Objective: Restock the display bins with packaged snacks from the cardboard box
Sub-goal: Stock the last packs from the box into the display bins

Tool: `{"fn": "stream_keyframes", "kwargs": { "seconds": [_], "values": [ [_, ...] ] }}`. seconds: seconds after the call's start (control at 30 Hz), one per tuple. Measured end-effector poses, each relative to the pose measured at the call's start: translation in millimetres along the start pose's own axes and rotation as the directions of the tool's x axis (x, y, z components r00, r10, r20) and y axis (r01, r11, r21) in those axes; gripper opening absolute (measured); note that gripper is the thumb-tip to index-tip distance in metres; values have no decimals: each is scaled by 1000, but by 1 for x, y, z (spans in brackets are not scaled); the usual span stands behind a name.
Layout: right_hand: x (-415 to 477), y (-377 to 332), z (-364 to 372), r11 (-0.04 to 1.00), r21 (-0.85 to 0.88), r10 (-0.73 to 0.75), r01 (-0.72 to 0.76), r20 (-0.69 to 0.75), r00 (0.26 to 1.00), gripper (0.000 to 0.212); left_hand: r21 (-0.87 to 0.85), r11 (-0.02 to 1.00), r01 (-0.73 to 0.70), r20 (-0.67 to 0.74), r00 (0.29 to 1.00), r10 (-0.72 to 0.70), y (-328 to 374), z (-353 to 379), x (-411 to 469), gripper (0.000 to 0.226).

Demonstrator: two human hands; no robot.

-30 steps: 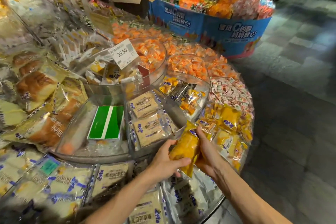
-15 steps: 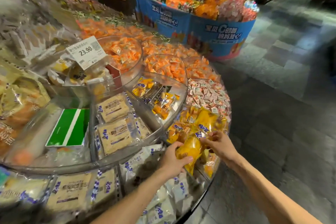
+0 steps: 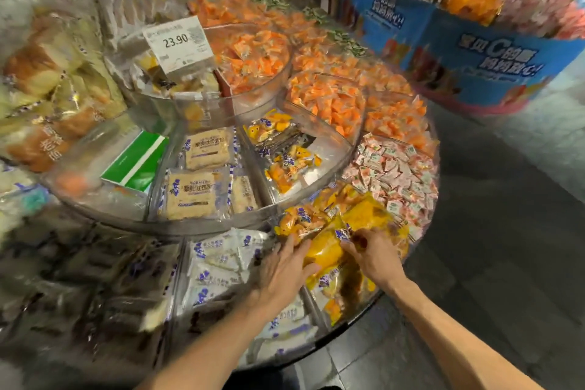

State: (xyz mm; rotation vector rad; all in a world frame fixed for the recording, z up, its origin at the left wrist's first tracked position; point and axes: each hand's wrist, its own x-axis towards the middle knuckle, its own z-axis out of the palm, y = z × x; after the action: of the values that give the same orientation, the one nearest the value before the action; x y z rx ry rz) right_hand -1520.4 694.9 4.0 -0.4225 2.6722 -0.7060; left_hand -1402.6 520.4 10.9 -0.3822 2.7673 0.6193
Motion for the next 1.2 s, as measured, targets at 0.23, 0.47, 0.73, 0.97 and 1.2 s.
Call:
{"fn": "stream_keyframes", "kwargs": {
  "seconds": [0.23, 0.47, 0.73, 0.97, 1.2],
  "values": [
    [-4, -9, -18, 989, -130, -74, 76, 18, 997, 41, 152, 986, -63, -79, 994, 76, 9, -17, -3, 61],
    [-24, -134, -15, 882, -97, -461, 461, 26, 887, 20, -267, 964, 6, -335, 937, -99, -64, -119, -61, 31],
    [-153, -385, 128, 459, 194, -871, 867, 288, 397, 24, -443, 841, 310, -590, 606, -534, -272, -186, -342, 46],
    [-345, -540, 323, 152, 432, -864, 889, 494, -93, 29, -584, 538, 608, -506, 246, -827, -414, -118, -628, 26],
    [-513, -660, 482, 72, 473, -657, 878, 685, -315, 20, -777, 124, 617, -183, -33, -983, -512, -40, -799, 15]
  ]
}}
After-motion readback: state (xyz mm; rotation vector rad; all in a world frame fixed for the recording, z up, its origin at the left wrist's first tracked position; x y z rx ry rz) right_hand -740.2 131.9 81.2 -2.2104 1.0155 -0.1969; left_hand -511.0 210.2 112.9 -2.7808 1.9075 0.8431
